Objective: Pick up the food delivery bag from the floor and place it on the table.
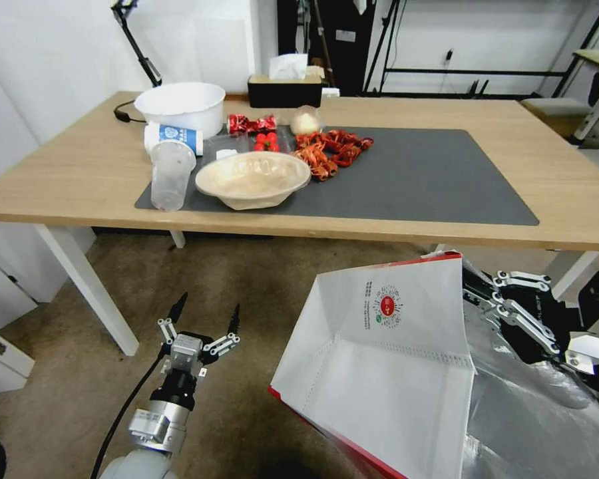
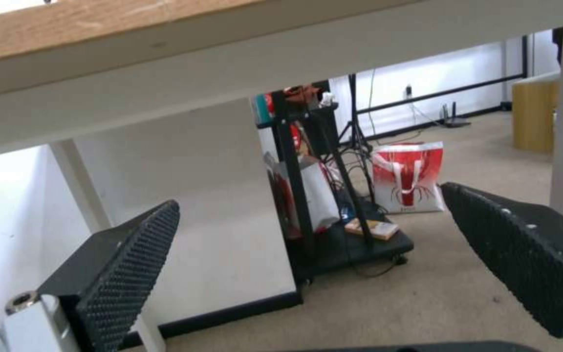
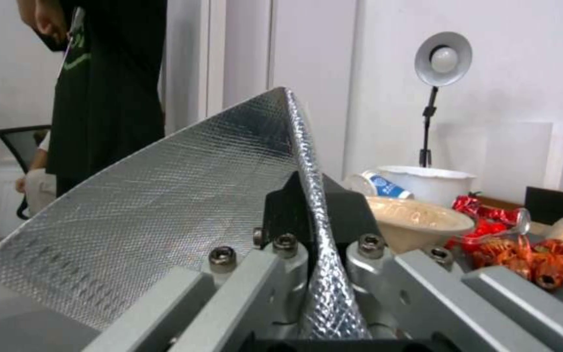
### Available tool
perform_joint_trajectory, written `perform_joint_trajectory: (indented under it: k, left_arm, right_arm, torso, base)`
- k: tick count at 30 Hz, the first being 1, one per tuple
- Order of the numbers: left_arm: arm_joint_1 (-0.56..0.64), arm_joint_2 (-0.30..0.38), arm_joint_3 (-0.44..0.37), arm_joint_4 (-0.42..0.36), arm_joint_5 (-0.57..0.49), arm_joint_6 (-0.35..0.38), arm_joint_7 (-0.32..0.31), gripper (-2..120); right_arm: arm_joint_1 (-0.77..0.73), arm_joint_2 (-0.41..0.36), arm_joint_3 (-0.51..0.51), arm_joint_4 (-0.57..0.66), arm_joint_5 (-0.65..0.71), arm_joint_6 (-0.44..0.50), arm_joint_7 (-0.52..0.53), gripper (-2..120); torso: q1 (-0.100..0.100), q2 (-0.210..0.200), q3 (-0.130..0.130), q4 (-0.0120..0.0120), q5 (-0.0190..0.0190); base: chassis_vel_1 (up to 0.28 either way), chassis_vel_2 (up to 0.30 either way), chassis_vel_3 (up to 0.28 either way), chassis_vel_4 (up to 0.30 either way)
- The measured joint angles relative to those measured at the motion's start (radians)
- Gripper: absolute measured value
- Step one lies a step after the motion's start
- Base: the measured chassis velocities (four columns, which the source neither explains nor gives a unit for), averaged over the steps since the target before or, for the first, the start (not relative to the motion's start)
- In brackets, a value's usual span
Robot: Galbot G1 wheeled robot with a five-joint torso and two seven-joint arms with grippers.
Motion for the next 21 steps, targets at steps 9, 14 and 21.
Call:
perform_joint_trajectory:
  k: [9, 14, 21]
  left_arm:
    - [-0.003, 0.001, 0.000, 0.008, -0.007, -0.001, -0.010, 100]
    - [-0.005, 0.001, -0.001, 0.009, -0.007, -0.004, -0.013, 100]
    - [-0.006, 0.002, -0.003, 0.006, -0.007, -0.004, -0.014, 100]
  right_arm:
    - [0.000, 0.004, -0.003, -0.002, -0.004, 0.000, -0.003, 0]
    - [-0.002, 0.005, -0.002, -0.001, -0.004, 0.001, -0.004, 0]
    - [-0.005, 0.004, 0.003, 0.003, -0.001, 0.001, -0.008, 0]
  torso:
    - [0.010, 0.026, 0.016, 0.0000, 0.0000]
    - [0.017, 0.043, 0.026, 0.0000, 0.0000]
    - [0.027, 0.070, 0.043, -0.0001, 0.0000]
  base:
    - [0.000, 0.000, 0.000, 0.000]
    - [0.000, 0.000, 0.000, 0.000]
    - [0.000, 0.000, 0.000, 0.000]
